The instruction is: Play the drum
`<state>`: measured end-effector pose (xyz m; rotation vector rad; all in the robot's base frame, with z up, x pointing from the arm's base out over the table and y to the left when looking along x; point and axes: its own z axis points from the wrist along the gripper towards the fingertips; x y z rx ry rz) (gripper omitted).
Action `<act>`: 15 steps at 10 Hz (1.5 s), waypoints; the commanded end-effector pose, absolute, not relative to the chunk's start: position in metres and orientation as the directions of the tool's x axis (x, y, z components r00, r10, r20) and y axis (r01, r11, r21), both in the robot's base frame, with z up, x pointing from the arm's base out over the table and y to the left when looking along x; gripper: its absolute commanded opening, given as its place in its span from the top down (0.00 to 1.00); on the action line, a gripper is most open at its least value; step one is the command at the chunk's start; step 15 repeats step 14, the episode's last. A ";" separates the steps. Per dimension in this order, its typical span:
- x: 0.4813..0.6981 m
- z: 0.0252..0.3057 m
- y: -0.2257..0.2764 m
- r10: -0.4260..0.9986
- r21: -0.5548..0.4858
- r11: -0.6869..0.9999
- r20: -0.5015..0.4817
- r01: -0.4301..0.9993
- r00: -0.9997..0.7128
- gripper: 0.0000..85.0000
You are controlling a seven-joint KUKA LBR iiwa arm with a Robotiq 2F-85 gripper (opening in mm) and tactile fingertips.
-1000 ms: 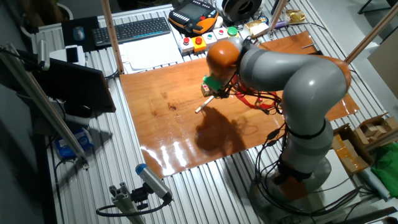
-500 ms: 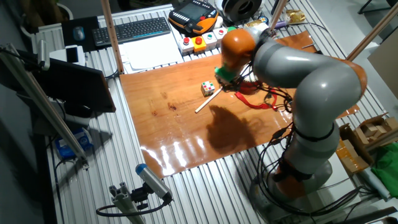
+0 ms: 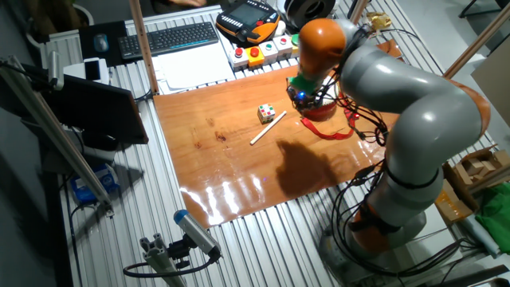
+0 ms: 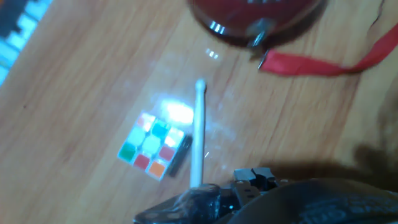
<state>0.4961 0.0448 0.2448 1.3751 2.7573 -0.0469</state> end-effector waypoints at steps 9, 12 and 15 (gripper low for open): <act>0.489 0.270 0.033 0.751 -0.035 0.660 -0.008 0.751 -0.660 0.99; 0.490 0.267 0.029 0.738 -0.038 0.674 -0.013 0.737 -0.675 0.99; 0.490 0.266 0.026 0.734 -0.037 0.678 -0.009 0.734 -0.679 0.99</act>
